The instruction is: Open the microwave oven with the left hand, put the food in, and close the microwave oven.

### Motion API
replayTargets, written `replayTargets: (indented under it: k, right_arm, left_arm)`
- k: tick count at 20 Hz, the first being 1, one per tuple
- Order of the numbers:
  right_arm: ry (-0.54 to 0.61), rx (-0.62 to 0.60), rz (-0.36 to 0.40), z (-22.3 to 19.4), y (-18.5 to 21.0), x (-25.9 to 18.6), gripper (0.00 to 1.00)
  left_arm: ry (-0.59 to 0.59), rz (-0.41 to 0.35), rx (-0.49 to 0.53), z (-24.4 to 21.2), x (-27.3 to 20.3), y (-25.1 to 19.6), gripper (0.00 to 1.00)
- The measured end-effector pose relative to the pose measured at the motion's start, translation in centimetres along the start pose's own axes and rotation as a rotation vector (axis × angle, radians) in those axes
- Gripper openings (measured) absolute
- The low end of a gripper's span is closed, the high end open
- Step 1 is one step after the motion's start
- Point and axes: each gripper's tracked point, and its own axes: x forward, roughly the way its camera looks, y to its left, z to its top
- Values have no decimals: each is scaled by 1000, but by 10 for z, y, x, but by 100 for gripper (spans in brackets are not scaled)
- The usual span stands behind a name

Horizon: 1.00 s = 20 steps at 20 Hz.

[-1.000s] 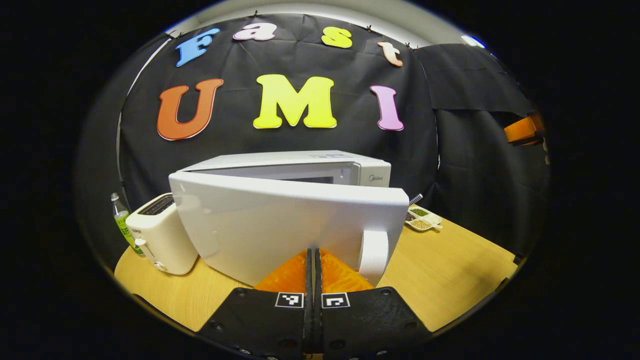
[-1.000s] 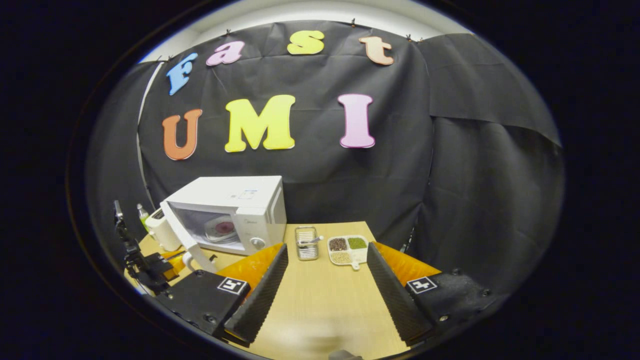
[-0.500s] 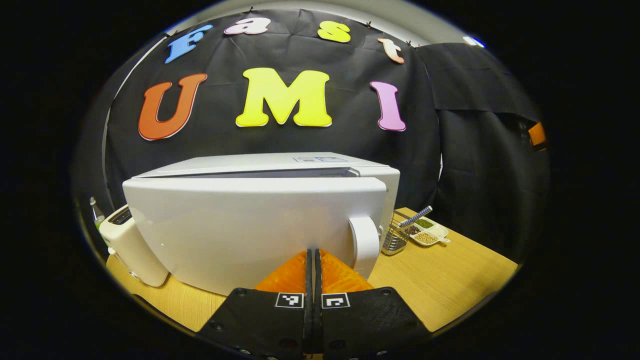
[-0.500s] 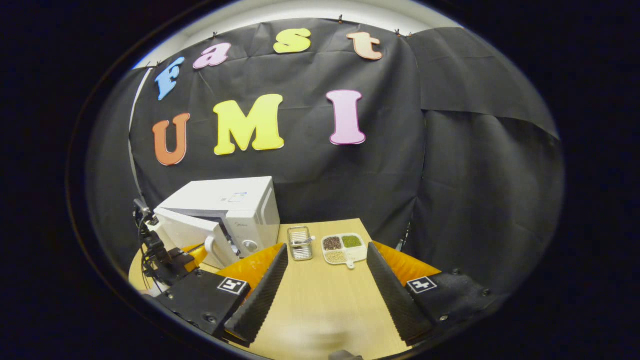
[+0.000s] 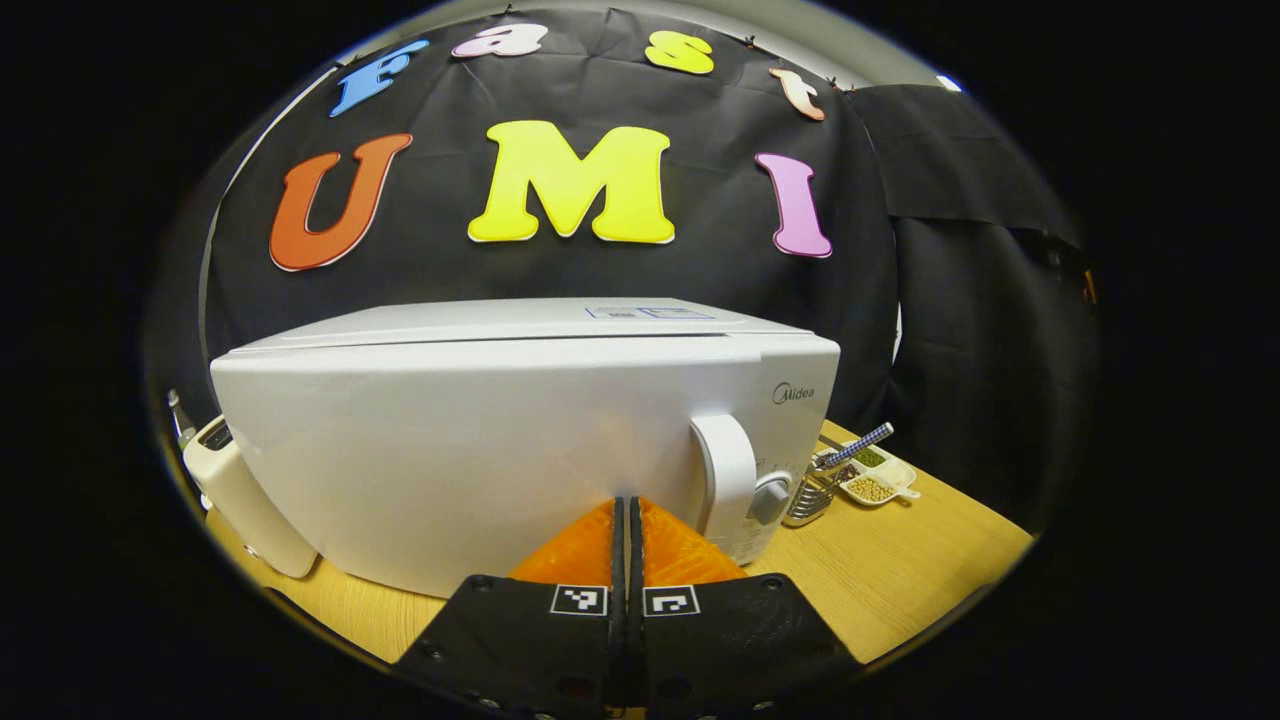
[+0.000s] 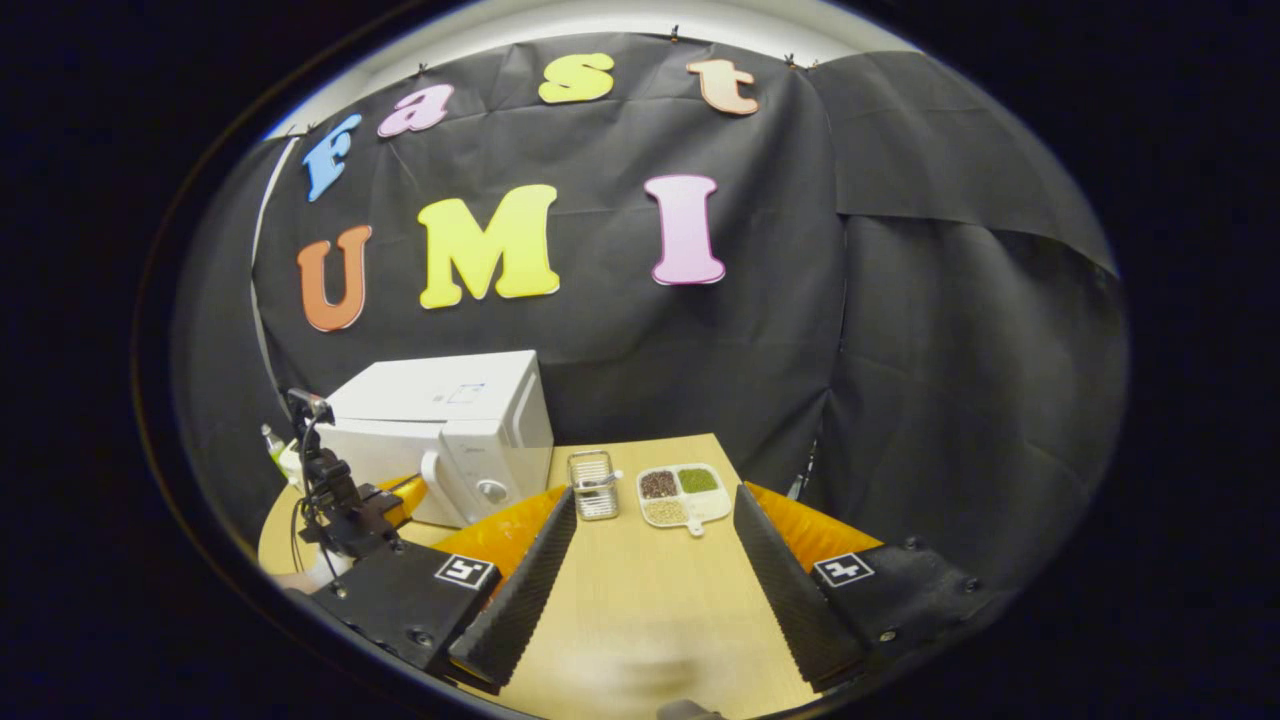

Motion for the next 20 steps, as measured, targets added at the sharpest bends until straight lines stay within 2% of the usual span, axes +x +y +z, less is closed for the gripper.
replayTargets:
  k: [5, 6, 7, 8, 10, 13, 14, 15, 16, 17, 19, 20]
  right_arm:
    - [8, 13, 0, -1, 2, 0, 100]
    - [14, 10, 5, -2, 4, 0, 92]
    - [13, 2, 8, -2, 6, -1, 100]
    - [6, -7, 10, -1, 8, -2, 100]
    - [-11, -14, 20, 5, 14, -4, 100]
    - [-27, -22, 48, 6, 30, -4, 100]
    - [-35, -26, 59, 7, 36, -4, 100]
    - [-43, -28, 71, 9, 42, -5, 92]
    - [-51, -28, 84, 12, 51, -7, 92]
    - [-57, -33, 95, 11, 59, -8, 100]
    - [-77, -45, 122, 14, 77, -12, 100]
    - [-86, -49, 137, 16, 86, -14, 92]
  left_arm:
    - [28, 18, -7, -7, 8, -2, 0]
    - [29, 21, -7, -7, 8, -4, 0]
    - [46, 41, 6, -12, 5, -3, 0]
    - [61, 67, 26, -15, -2, -1, 0]
    - [65, 58, 74, -15, -16, -3, 0]
    - [47, 88, 137, -3, -49, 9, 96]
    - [39, 105, 137, 1, -60, 15, 96]
    - [31, 107, 124, 6, -73, 17, 96]
    - [20, 109, 115, 14, -86, 18, 96]
    - [8, 129, 117, 23, -100, 23, 96]
    - [-13, 157, 129, 40, -133, 31, 96]
    - [-14, 172, 127, 46, -148, 34, 96]
